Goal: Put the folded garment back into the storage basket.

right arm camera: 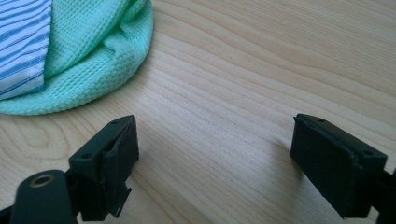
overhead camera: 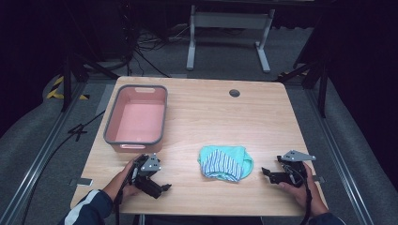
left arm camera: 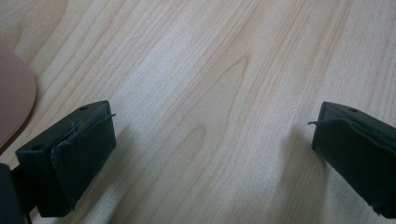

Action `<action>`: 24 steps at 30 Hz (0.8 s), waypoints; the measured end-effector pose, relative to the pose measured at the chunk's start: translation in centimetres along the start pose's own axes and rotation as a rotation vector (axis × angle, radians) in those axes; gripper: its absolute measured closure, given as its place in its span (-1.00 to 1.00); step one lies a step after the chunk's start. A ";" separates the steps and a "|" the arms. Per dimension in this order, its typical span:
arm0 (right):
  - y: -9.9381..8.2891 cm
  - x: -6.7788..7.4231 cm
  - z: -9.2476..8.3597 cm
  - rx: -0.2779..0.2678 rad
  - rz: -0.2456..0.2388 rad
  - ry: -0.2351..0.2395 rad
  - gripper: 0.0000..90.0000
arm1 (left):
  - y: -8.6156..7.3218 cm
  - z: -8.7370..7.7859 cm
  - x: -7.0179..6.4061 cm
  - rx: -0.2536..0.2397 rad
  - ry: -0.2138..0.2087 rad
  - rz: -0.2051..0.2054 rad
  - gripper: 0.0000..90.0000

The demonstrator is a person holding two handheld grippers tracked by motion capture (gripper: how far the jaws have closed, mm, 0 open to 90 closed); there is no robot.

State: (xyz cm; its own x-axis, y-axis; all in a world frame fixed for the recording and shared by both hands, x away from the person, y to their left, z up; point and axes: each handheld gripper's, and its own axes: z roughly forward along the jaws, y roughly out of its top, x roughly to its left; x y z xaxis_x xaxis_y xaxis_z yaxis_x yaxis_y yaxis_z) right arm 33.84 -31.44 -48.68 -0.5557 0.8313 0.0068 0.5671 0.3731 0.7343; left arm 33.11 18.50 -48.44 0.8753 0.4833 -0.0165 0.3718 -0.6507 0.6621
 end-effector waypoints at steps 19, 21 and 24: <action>0.0 -0.1 0.0 -0.001 0.003 0.000 -0.64 | -0.1 -0.1 0.0 0.004 0.003 0.001 -1.00; 0.1 -0.1 0.1 -0.002 0.007 -0.001 -0.64 | -0.2 -0.2 0.0 0.003 0.005 -0.005 -0.99; 0.1 -0.1 0.1 0.000 0.003 -0.001 -0.65 | -0.3 -0.3 -0.1 -0.003 0.008 -0.005 -0.97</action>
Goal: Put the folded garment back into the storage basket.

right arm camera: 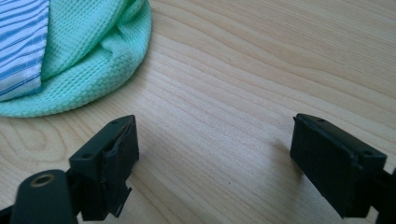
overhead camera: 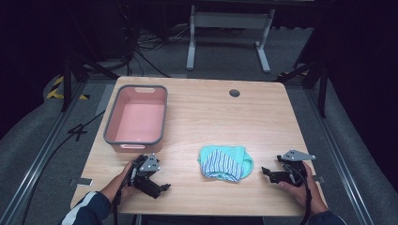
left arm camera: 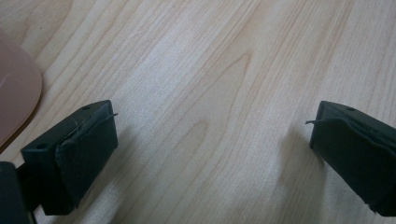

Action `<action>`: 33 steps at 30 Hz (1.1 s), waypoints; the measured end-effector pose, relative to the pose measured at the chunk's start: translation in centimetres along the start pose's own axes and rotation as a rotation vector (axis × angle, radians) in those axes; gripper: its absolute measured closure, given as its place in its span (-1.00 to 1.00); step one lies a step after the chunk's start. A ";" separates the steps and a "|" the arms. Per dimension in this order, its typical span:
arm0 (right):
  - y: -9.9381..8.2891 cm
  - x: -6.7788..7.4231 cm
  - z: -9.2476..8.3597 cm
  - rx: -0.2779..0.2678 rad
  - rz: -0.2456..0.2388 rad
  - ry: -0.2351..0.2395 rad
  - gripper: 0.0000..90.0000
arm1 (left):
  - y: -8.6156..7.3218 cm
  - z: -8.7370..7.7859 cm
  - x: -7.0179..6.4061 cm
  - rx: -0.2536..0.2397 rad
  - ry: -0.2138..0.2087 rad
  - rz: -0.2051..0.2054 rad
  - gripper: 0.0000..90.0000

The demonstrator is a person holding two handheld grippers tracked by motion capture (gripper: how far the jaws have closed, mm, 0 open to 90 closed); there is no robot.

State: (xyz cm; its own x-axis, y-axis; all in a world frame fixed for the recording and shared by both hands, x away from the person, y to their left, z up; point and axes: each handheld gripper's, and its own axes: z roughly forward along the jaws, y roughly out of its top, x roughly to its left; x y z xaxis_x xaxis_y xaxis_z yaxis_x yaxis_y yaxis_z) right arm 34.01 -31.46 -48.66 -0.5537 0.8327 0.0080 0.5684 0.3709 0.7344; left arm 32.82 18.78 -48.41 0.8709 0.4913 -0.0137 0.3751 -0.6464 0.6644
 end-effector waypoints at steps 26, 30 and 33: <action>2.9 2.2 -0.2 -0.007 -0.022 0.067 -0.38 | 4.6 1.4 -0.8 0.009 0.025 0.017 -0.45; 3.8 3.1 0.0 -0.014 -0.048 0.080 -0.34 | 6.4 2.2 -1.3 -0.001 0.027 0.039 -0.43; 4.2 3.7 0.2 -0.015 -0.061 0.082 -0.33 | 7.3 2.6 -1.4 -0.013 0.021 0.046 -0.41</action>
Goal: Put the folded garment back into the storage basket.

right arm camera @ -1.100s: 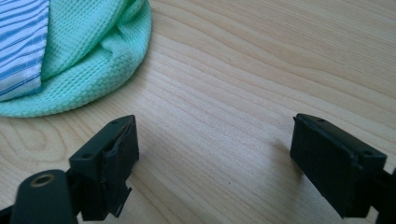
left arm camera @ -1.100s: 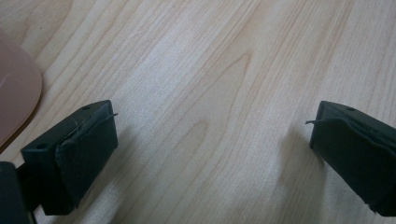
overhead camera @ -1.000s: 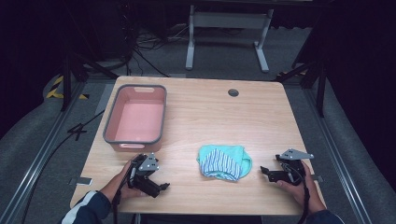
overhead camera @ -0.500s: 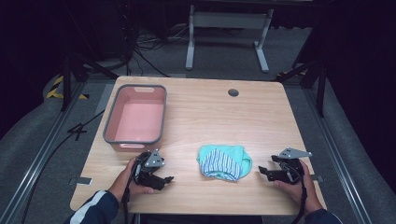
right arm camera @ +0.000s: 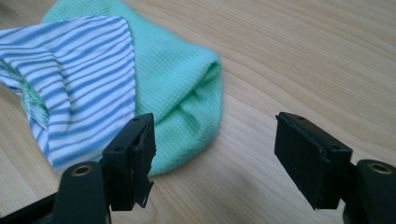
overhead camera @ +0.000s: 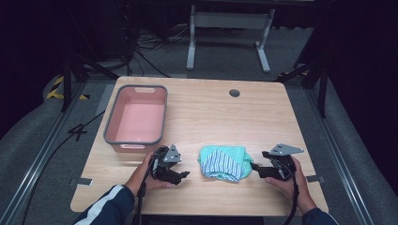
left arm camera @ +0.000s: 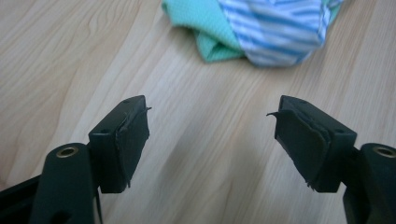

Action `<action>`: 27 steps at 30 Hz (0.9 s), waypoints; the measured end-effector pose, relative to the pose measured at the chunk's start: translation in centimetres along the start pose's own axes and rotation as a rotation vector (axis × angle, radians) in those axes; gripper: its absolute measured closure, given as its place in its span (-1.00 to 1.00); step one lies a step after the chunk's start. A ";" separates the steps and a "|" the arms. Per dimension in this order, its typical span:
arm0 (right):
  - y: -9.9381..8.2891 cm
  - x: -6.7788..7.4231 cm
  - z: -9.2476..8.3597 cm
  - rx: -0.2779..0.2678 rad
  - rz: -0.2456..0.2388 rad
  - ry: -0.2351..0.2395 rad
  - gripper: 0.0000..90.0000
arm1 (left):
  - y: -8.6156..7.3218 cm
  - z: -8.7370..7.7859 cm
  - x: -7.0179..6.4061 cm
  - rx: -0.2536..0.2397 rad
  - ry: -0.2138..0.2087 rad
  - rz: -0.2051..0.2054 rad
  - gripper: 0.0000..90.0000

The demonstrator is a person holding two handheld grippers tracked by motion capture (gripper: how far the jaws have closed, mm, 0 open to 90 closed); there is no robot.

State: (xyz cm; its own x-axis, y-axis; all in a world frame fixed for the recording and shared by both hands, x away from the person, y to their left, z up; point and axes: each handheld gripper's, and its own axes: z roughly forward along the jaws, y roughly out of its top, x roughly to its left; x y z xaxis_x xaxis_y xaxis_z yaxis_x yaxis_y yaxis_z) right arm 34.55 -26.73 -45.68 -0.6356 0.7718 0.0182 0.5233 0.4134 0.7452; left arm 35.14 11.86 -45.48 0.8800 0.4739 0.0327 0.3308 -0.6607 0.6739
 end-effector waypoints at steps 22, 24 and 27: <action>2.1 1.7 4.4 0.112 -0.029 -0.038 -0.30 | 3.8 6.1 1.6 -0.002 0.007 -0.066 -0.41; 2.0 1.7 4.6 0.114 -0.025 -0.034 -0.30 | 3.6 6.2 1.8 0.000 -0.004 -0.084 -0.42; 1.8 1.5 4.6 0.107 -0.001 -0.024 -0.30 | 3.4 6.4 2.0 -0.005 -0.030 -0.109 -0.44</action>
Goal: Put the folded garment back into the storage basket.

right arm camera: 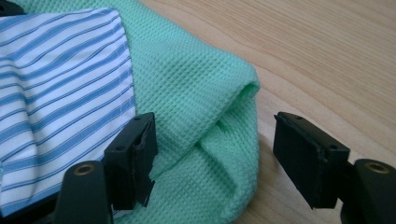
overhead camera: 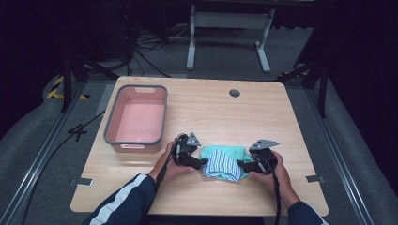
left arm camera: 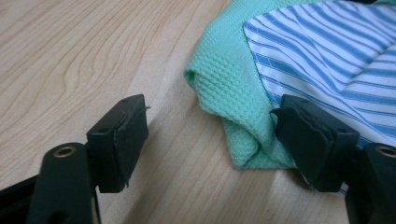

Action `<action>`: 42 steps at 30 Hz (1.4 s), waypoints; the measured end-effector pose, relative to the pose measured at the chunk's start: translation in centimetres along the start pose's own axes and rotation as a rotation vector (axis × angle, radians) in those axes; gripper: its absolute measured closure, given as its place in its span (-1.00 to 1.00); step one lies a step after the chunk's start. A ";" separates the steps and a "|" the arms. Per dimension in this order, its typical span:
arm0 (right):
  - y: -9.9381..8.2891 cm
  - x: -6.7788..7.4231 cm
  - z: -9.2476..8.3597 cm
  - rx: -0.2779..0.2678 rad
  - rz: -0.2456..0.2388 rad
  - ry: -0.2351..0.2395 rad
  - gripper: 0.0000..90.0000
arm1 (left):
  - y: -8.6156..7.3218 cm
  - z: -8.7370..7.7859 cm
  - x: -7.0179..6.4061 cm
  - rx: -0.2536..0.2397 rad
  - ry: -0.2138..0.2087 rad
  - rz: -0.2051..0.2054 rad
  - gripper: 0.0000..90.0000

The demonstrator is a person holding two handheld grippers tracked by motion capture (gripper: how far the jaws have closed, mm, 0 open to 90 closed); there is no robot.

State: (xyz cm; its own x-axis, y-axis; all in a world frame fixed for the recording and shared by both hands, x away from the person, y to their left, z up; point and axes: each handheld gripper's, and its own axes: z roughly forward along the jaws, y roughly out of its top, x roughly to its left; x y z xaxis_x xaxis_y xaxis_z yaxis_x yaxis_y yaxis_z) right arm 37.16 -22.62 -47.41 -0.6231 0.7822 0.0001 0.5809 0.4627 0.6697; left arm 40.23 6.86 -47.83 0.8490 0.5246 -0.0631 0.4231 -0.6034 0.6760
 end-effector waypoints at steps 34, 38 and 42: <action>0.2 1.4 -0.5 0.001 -0.014 0.097 0.83 | 0.7 -0.5 -2.1 0.025 -0.053 0.083 0.83; 0.5 1.5 -1.0 -0.015 -0.025 0.102 0.83 | 1.0 -0.8 -2.1 0.020 -0.056 0.081 0.83; 0.8 1.4 -1.6 -0.029 -0.022 0.102 0.84 | 1.3 -1.3 -2.0 0.013 -0.057 0.082 0.83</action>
State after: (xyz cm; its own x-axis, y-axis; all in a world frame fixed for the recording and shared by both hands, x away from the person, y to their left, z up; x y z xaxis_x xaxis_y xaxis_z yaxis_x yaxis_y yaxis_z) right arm 35.95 -21.78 -45.70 -0.6866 0.7246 0.0598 0.5521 0.4661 0.6913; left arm 38.64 5.82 -45.83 0.8975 0.4382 -0.0494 0.3548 -0.6511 0.6710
